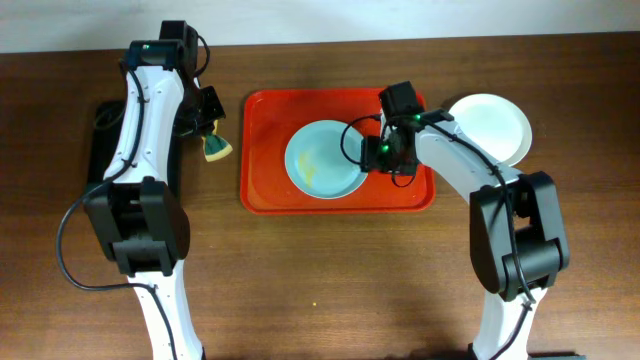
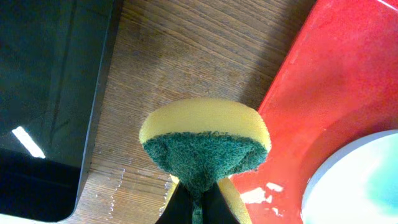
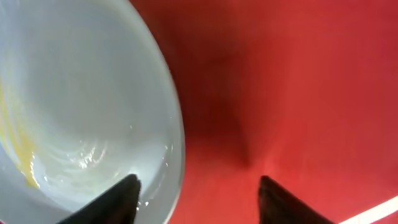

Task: Clean dirty plates on tray and stack at the side
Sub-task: 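Grasp the light blue plate rim with the right gripper, then scrub the light blue plate with the sponge in the left gripper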

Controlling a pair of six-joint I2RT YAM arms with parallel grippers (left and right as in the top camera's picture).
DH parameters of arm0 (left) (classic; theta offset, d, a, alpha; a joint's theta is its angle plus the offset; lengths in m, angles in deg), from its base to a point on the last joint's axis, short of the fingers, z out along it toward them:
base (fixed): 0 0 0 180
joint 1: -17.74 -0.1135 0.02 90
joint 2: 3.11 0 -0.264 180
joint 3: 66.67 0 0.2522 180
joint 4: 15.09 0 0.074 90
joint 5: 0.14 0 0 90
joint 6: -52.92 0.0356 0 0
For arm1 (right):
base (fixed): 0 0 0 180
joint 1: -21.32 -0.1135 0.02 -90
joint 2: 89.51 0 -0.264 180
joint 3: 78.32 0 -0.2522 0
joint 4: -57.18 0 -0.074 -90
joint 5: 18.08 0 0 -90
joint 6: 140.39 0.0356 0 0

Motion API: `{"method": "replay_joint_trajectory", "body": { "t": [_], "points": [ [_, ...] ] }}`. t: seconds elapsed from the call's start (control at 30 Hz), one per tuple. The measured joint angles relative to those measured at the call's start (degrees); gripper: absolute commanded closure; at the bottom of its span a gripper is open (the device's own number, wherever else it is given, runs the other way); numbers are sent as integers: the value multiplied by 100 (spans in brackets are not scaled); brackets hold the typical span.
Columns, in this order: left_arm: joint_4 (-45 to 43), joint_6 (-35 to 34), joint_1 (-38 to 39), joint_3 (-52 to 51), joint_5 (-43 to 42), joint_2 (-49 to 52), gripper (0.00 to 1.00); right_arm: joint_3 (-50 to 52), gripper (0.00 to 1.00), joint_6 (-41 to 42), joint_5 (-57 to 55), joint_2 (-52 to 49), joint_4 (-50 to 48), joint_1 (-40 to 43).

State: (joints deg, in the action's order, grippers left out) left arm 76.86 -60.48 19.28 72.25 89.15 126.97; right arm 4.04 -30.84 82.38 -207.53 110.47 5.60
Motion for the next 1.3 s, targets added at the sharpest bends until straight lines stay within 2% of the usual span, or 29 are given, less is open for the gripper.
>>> {"method": "replay_joint_trajectory", "body": {
  "t": [0.07, 0.1, 0.17, 0.23, 0.27, 0.33, 0.37, 0.4, 0.57, 0.7, 0.77, 0.9, 1.03, 1.1, 1.2, 1.3],
  "points": [
    [-72, 0, 0, 0, 0, 0, 100, -710, 35, -754, -190, -33, 439, 11],
    [-103, 0, 0, 0, 0, 0, 100, -938, 37, -1049, -247, -33, 173, 9],
    [-109, 0, 0, 0, 0, 0, 100, -955, 38, -1220, -271, -46, 15, 9],
    [-109, 0, 0, 0, 0, 0, 100, -968, 45, -1272, -275, -334, -122, 9],
    [-109, 0, 0, 0, 0, 0, 100, -968, 51, -1303, -264, -568, -98, 9],
    [-109, 0, 0, 0, 0, 0, 100, -966, 81, -1342, -170, -833, -35, 9],
    [-111, 0, 0, 0, 0, 0, 100, -966, 91, -1314, -138, -833, -2, 9],
    [-111, 0, 0, 0, 0, 0, 100, -966, 96, -1281, -131, -837, 72, 4],
    [-258, -111, -267, 0, 205, 0, 100, -984, 96, -339, -85, -835, 256, -76],
    [-466, -216, -1683, 0, 334, 0, 100, -905, 96, 138, -66, -815, 221, -138],
    [-610, -223, -2044, 2, 376, 138, 100, -894, 96, 155, -61, -809, 214, -138],
    [-824, -238, -2103, 2, 393, 1165, 100, -890, 96, 170, -42, -804, 236, -153],
    [-824, -236, -2114, 33, 367, 1268, 100, -890, 96, 175, -26, -804, 249, -157],
    [-527, -234, -2157, 214, 297, 1268, 100, -890, 96, 197, -31, -804, 245, -179],
    [-96, -234, -2214, 647, 70, 1001, 100, -885, 96, 271, -31, -804, 221, -208],
    [4, 125, -2070, 866, -828, 96, 100, -879, 96, 365, -28, -804, 177, -221]
  ]
}}
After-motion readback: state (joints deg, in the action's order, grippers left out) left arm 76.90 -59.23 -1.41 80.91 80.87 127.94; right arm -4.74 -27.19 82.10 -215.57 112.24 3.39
